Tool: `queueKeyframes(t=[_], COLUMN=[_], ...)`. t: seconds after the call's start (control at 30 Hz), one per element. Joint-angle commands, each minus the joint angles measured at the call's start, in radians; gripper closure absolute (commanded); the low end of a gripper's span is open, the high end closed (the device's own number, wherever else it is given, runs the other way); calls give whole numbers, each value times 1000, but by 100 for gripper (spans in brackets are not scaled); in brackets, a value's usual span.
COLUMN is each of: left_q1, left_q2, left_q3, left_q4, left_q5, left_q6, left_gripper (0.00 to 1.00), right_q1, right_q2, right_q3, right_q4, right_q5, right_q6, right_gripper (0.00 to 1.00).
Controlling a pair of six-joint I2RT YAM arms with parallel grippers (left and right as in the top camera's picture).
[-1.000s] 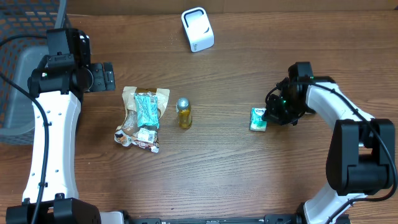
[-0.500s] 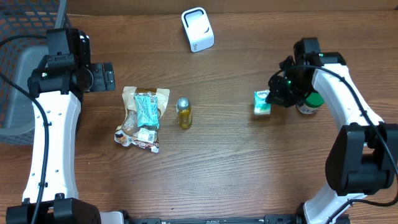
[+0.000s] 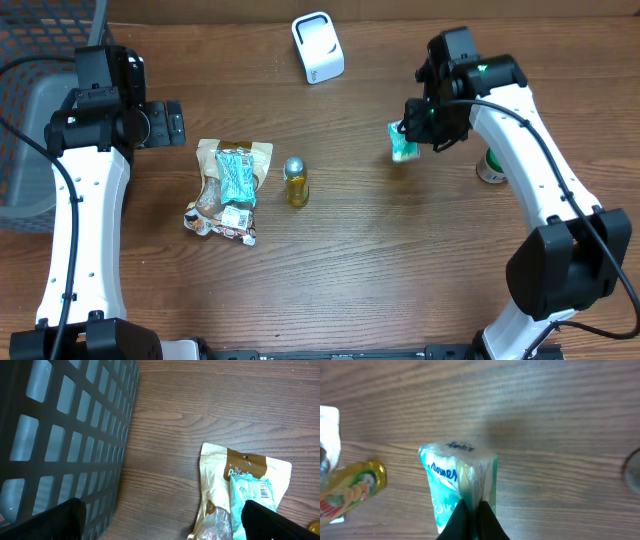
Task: Scan the item barcode
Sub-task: 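Carry the Kleenex pack up toward the white scanner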
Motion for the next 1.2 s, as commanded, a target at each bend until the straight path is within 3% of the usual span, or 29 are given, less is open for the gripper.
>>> queueKeyframes(t=[0.0, 0.37, 1.17], left_q1=[-5, -5, -5], left_q2=[-15, -15, -15], left_q3=[23, 23, 23], left_q4=[3, 3, 3], left_q5=[-5, -5, -5], left_q6=[19, 19, 19], left_gripper=[0, 0, 1], right_q1=[5, 13, 207], right_q2=[-11, -11, -10], right_q3=[137, 508, 517], right_q4=[-46, -198, -94], right_q5=[43, 122, 261], right_q6=[3, 17, -10], right_gripper=[97, 97, 97])
